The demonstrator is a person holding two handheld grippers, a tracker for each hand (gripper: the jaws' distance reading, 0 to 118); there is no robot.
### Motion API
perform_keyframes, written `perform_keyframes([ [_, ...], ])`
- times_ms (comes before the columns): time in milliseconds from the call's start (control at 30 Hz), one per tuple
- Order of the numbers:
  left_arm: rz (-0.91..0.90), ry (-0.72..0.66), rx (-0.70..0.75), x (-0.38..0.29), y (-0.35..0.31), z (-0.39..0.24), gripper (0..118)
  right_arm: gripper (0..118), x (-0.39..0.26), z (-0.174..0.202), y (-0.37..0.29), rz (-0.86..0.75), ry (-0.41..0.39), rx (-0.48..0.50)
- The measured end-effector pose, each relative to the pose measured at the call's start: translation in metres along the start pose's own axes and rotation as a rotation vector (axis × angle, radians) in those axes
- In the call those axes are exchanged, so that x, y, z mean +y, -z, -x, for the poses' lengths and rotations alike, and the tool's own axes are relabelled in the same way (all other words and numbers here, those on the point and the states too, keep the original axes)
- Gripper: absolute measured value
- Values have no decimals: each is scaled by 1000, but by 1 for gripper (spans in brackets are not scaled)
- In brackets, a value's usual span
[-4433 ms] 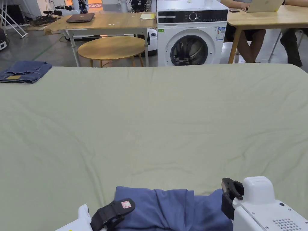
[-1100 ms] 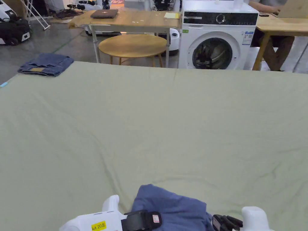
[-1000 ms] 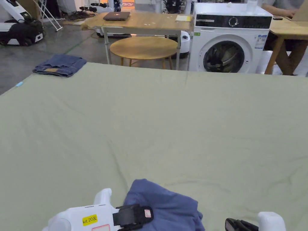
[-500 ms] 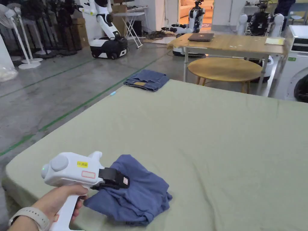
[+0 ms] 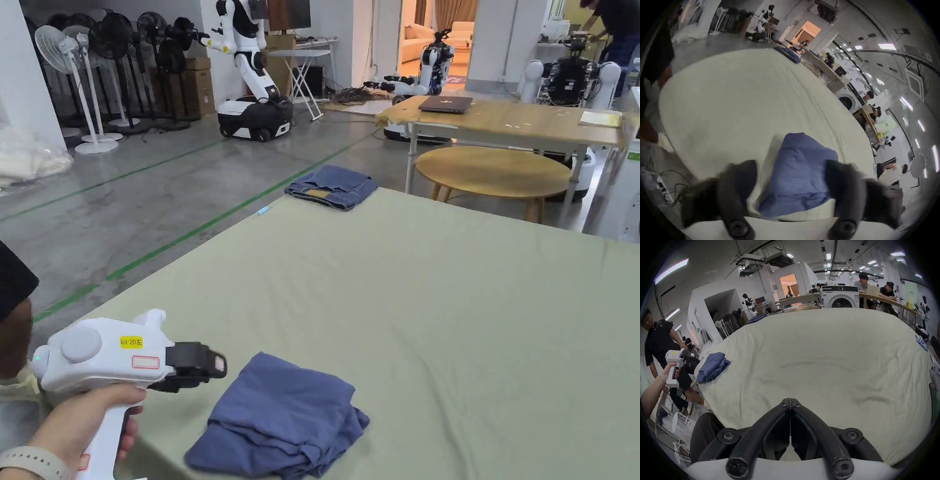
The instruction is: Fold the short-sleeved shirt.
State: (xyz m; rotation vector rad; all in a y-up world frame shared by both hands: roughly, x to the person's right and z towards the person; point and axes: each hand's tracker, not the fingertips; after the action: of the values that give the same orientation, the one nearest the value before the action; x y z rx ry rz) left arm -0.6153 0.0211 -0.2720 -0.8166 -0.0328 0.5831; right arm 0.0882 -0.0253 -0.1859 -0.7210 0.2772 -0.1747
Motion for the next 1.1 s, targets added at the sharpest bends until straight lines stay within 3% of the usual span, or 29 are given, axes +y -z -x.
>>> perform_keyframes([
  [33, -11, 32, 41, -5, -1, -13, 0, 0, 1, -1, -3, -3, 3, -2],
  [67, -34, 91, 103, -12, -3, -29, 0, 0, 2, -3, -7, -11, 7, -11],
  [200, -75, 296, 47, -49, 3, -120, 0, 0, 21, -15, -29, -71, 46, -58],
  [333, -283, 504, 55, -114, -12, -252, 0, 0, 55, -27, -66, -203, 41, -152],
  [467, -507, 628, -3, -155, -24, -357, 0, 0, 99, -31, -107, -342, -57, -235],
  [600, -564, 675, -147, -157, -37, -436, 0, 0, 141, -32, -143, -505, -122, -302],
  [767, -736, 770, -92, -154, -46, -500, 0, 0, 176, -34, -171, -585, -175, -387],
  [933, -744, 788, -77, -163, -56, -524, 0, 0, 181, -34, -194, -625, -114, -396],
  [1000, -657, 710, -163, -166, -59, -520, 0, 0, 178, -30, -198, -635, -141, -423],
  [1067, -637, 761, -207, -172, -59, -518, 0, 0, 173, -27, -199, -638, -169, -421],
  [1100, -654, 781, -161, -177, -60, -518, 0, 0, 170, -26, -199, -646, -180, -418],
])
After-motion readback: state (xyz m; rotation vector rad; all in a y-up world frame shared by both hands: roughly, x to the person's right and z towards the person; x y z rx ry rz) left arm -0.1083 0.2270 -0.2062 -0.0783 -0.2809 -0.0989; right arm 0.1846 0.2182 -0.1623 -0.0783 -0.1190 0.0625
